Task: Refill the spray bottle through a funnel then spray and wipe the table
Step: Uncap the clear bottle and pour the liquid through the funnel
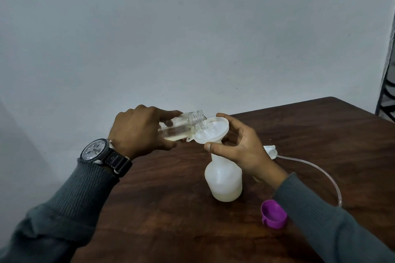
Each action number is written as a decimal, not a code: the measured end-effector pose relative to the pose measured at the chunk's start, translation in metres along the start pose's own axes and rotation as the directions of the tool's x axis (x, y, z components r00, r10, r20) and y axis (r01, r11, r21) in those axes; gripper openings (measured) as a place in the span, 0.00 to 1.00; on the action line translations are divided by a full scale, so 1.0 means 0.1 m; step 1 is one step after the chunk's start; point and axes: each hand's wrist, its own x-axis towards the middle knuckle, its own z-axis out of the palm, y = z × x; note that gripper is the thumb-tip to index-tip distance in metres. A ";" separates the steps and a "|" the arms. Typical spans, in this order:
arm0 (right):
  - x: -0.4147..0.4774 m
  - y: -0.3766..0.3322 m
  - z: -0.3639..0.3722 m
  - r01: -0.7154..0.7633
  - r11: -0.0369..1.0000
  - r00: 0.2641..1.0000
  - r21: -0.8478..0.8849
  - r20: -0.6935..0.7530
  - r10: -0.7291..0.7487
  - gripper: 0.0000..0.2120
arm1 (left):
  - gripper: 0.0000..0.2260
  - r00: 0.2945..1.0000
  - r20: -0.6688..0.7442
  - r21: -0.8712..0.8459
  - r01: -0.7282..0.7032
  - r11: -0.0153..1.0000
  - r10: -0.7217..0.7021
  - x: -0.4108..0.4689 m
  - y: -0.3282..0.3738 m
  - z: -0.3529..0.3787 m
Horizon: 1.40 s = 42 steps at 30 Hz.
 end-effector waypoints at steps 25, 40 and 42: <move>0.01 0.02 -0.03 0.008 0.999 1.000 -0.034 0.010 -0.008 0.33 | 0.31 0.998 -0.027 0.002 -0.052 0.999 0.052 0.05 -0.04 0.05; 0.01 0.02 -0.02 0.013 1.000 1.000 -0.016 0.011 -0.013 0.32 | 0.31 0.997 -0.027 0.000 -0.068 0.998 0.068 0.04 -0.04 0.06; 0.01 0.02 -0.02 0.011 1.000 1.000 -0.011 0.010 -0.011 0.32 | 0.30 0.998 -0.025 0.001 -0.066 0.998 0.066 0.05 -0.04 0.05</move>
